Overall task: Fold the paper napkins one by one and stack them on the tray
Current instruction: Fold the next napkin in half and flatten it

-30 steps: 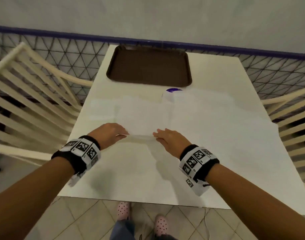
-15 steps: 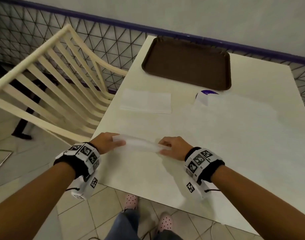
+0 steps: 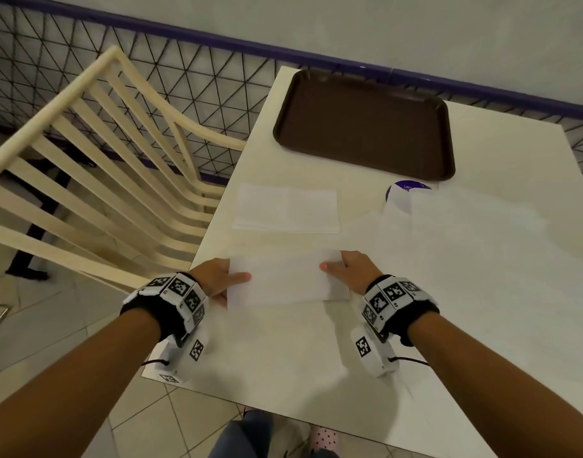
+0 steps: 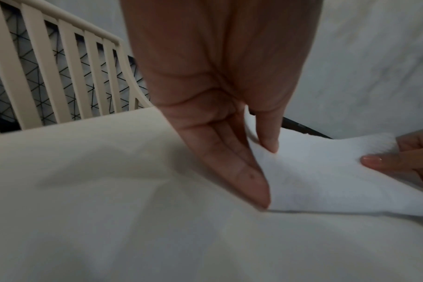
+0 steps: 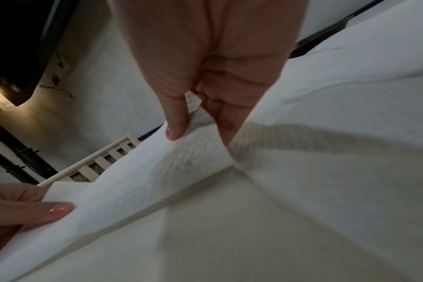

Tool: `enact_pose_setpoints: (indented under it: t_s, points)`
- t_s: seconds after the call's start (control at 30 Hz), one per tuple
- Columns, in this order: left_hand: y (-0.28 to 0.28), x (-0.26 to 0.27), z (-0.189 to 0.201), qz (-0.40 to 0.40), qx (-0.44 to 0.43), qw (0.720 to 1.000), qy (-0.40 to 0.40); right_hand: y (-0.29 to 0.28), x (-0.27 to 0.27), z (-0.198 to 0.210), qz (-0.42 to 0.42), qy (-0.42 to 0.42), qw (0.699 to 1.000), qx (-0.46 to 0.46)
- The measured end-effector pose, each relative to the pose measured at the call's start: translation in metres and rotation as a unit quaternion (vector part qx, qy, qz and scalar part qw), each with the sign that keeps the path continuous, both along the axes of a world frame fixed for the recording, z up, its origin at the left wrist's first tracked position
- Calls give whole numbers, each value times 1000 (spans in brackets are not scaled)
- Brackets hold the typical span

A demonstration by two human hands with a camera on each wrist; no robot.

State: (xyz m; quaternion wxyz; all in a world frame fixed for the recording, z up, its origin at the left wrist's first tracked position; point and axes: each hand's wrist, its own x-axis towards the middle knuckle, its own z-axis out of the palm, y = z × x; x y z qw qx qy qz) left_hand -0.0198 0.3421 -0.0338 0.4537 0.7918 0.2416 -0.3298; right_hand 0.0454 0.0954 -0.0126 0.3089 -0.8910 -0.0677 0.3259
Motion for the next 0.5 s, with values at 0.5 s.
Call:
enact_pose_setpoints:
  t_s: [0.5]
  points:
    - [0,11,5,-9,89,995,-32,16,10,-17,-22,-25,994,-100]
